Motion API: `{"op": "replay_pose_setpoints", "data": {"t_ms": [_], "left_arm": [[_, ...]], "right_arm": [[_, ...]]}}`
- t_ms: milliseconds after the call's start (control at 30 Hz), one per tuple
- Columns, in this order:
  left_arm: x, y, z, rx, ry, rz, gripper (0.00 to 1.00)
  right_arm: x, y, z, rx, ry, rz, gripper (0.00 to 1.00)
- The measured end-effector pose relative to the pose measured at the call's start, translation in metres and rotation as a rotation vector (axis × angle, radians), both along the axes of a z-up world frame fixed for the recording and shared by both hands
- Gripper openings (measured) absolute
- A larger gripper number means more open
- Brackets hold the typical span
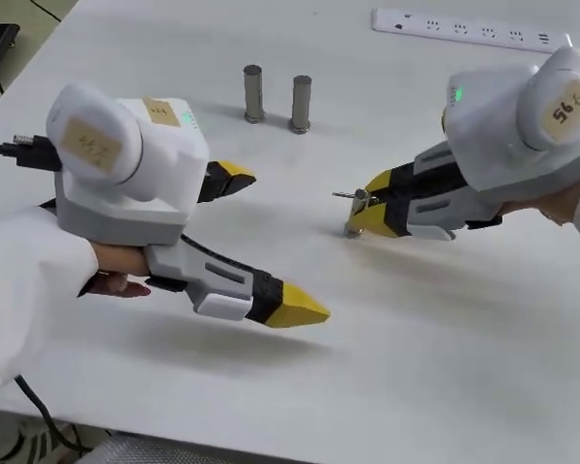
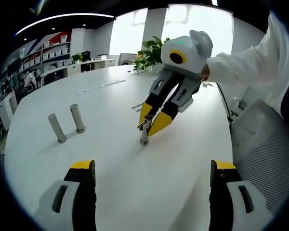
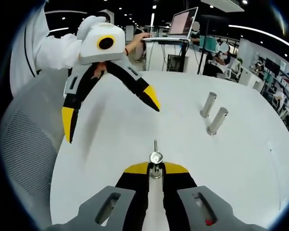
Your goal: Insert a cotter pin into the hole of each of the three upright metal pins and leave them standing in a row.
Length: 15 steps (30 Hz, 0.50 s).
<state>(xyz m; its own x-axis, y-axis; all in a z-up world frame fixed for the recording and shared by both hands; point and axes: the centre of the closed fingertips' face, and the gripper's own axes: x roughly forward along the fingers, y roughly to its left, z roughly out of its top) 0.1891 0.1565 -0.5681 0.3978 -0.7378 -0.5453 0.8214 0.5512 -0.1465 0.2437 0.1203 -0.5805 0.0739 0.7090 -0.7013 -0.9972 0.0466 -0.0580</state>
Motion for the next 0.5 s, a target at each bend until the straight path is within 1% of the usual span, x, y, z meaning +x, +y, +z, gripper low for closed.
{"op": "replay_pose_setpoints", "data": {"t_ms": [100,167,233,267,367,400,500], "left_arm": [[-0.001,0.0,0.001,-0.002,0.002,-0.004,0.97],[-0.004,-0.003,0.002,-0.007,0.002,-0.008,0.97],[-0.005,-0.005,0.002,-0.007,0.003,-0.01,0.97],[-0.005,-0.006,0.002,-0.008,0.006,-0.01,0.97],[-0.006,-0.006,0.001,-0.012,0.01,-0.009,0.97],[-0.007,-0.006,0.001,-0.01,0.012,-0.011,0.97],[-0.008,-0.006,0.0,-0.009,0.018,-0.013,0.97]], "right_arm": [[0.007,-0.001,-0.002,-0.001,0.0,0.001,0.04],[0.011,-0.002,-0.003,-0.005,0.006,0.004,0.04],[0.011,0.0,-0.003,0.013,0.034,0.004,0.04],[0.014,-0.001,-0.004,0.014,0.034,-0.001,0.04],[0.018,0.0,-0.004,0.02,0.034,0.001,0.04],[0.016,0.001,-0.003,0.026,0.034,0.002,0.04],[0.017,0.001,-0.003,0.034,0.036,0.014,0.04]]}}
